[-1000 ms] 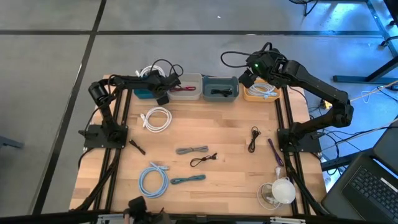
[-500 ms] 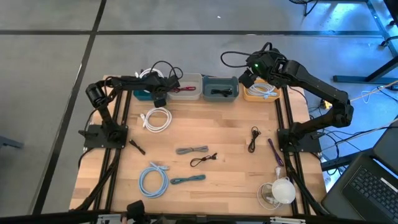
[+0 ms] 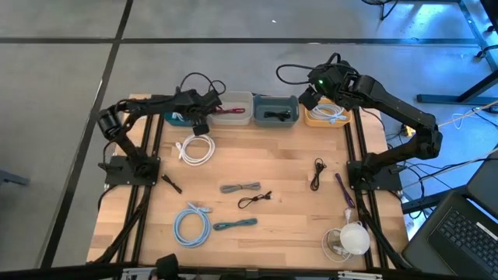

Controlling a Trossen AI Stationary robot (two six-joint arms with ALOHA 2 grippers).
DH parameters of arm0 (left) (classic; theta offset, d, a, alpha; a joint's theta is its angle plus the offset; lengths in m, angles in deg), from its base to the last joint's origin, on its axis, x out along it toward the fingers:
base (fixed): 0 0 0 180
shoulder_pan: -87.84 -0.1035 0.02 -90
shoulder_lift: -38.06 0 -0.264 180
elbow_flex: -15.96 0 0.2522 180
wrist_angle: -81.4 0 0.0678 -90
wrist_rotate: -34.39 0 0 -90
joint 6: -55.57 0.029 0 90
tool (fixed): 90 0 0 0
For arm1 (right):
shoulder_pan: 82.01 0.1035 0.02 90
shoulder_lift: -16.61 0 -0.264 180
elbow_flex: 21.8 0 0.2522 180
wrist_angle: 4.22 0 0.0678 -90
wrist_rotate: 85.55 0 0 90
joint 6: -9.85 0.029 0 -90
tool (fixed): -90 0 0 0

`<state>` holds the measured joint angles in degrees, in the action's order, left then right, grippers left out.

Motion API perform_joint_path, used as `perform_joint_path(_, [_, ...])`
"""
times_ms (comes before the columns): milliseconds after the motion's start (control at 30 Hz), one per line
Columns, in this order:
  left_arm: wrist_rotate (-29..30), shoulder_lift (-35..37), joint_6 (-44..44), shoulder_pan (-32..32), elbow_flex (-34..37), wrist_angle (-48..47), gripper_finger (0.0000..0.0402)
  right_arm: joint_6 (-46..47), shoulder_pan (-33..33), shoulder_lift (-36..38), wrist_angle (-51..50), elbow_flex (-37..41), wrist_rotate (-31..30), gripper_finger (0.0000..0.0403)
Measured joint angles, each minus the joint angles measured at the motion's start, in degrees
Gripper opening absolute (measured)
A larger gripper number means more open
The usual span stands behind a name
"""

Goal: Pick & Place USB Port
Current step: Put the black and white USB cable into the gray bin

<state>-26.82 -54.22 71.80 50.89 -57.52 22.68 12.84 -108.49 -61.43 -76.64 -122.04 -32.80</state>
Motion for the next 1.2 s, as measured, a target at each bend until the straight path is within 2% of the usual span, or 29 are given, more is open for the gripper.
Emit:
perform_joint_path(167, [-1.84,7.42,0.12,0.00,0.00,0.11,0.0159,0.00,0.00,0.00,0.02,0.00,0.01,0.0284])
perform_joint_path(267, [-7.50,12.85,-0.69,-0.01,0.00,0.04,0.0158,0.00,0.00,0.00,0.04,0.00,0.01,0.0284])
perform_joint_path(400, [-19.69,20.01,-3.32,0.09,0.00,-0.02,0.0157,0.00,0.00,0.00,0.07,0.00,0.01,0.0284])
perform_joint_path(533, [-34.31,25.61,-6.49,0.11,-0.02,-1.89,0.0159,0.00,0.00,0.00,0.07,0.00,0.23,0.0284])
perform_joint_path(667, [-48.46,29.08,-8.61,0.33,-0.02,-5.34,0.0156,0.00,0.00,-0.02,0.11,0.02,1.52,0.0284])
perform_joint_path(733, [-53.75,29.68,-9.09,1.37,-0.02,-6.84,0.0155,0.00,0.00,-0.02,0.11,0.02,1.52,0.0284])
perform_joint_path(833, [-55.14,29.21,-9.06,5.27,0.05,-7.69,0.0154,0.00,0.00,-0.02,0.11,0.02,1.52,0.0284])
perform_joint_path(933, [-52.62,26.75,-8.65,10.70,1.07,-6.32,0.0154,0.00,0.00,-0.02,0.10,0.02,1.53,0.0284])
perform_joint_path(1100, [-52.52,20.22,-9.07,19.68,4.44,4.76,0.0153,-0.20,0.02,-0.02,0.13,0.02,2.63,0.0284])
perform_joint_path(1200, [-52.21,15.15,-8.59,24.01,4.59,8.28,0.0153,-0.78,0.02,-0.02,0.13,0.02,3.01,0.0284])
